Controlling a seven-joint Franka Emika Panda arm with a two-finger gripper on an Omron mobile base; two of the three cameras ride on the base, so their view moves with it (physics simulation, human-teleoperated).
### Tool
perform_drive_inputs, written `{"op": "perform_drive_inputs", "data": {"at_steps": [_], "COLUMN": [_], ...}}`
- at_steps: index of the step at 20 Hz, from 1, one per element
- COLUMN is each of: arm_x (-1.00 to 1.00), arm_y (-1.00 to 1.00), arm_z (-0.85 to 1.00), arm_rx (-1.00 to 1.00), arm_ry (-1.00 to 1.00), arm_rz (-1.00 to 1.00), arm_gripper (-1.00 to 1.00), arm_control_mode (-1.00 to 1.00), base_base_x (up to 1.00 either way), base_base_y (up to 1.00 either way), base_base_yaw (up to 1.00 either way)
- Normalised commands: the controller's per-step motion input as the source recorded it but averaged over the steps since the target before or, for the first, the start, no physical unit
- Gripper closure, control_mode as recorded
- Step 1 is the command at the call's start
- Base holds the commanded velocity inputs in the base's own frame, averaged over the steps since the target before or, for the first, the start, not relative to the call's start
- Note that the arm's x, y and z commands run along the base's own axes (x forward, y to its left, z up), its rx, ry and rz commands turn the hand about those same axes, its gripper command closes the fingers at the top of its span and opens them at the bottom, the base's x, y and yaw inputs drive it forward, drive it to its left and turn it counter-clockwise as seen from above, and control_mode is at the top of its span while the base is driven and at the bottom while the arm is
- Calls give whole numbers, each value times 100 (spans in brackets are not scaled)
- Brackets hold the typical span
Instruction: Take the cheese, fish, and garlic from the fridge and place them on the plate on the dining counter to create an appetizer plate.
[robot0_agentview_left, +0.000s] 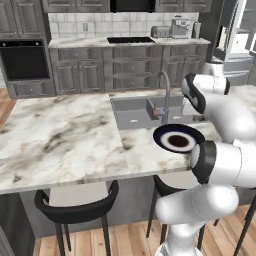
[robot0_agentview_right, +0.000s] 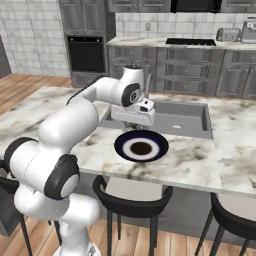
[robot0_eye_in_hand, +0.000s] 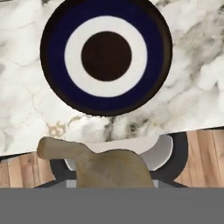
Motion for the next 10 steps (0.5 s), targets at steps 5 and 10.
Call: {"op": "perform_drive_inputs", "data": {"at_steps": [5, 10], "arm_x": [58, 74], "arm_y": [0, 0], "arm_z": [-44, -48], "arm_rx": [0, 0], "arm_ry": [0, 5], "arm_rz": [4, 0], "arm_gripper": [100, 100], "arm_control_mode": [-100, -100], "base_base_x": [0, 0], "base_base_y": [0, 0], "base_base_yaw": [0, 0]}}
